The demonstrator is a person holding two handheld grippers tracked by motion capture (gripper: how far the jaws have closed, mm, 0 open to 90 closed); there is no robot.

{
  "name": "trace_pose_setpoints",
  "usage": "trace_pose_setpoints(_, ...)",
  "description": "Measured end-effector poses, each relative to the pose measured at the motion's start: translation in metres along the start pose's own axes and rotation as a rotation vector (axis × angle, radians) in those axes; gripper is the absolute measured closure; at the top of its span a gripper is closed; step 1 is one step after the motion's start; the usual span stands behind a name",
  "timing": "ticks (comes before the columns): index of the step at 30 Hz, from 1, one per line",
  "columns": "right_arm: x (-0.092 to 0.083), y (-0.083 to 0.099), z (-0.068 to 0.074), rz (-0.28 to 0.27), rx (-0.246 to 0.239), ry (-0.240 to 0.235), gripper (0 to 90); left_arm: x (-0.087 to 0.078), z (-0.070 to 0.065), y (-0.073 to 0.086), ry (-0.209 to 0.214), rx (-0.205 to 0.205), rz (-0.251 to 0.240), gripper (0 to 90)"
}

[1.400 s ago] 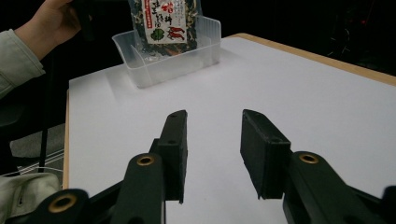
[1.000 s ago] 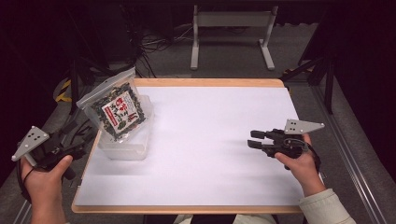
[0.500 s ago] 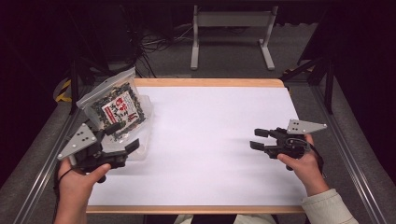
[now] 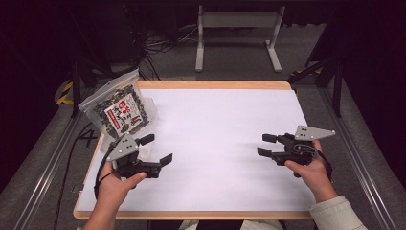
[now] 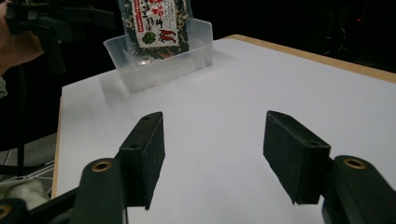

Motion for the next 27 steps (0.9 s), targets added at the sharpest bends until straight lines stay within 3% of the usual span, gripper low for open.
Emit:
trace_pose_setpoints(10,-0.004,0.022,-0.005,0.009,0.029,0.032,37.0,0.032,-0.017,0.037,0.042,0.009,0.007,7.8)
trace_pose_setpoints(14,-0.003,0.032,-0.006,0.016,0.04,0.043,36.9,0.045,-0.018,0.059,0.024,0.036,0.048,7.9)
trace_pose_setpoints(16,-0.003,0.036,-0.008,0.021,0.043,0.051,36.9,0.05,-0.019,0.067,0.03,0.017,0.066,8.0)
trace_pose_setpoints(27,-0.001,0.042,-0.011,0.022,0.057,0.06,36.9,0.051,-0.02,0.069,0.026,0.022,0.067,8.1)
Point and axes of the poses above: each handheld gripper's, and its own axes: x roughly forward along the jaws, y roughly out of its underside, z roughly to its left, the point moved 10 cm from there along x, roughly forward along the jaws, and after that the axes turned 11 degrees about -y, right-handed, at the moved point
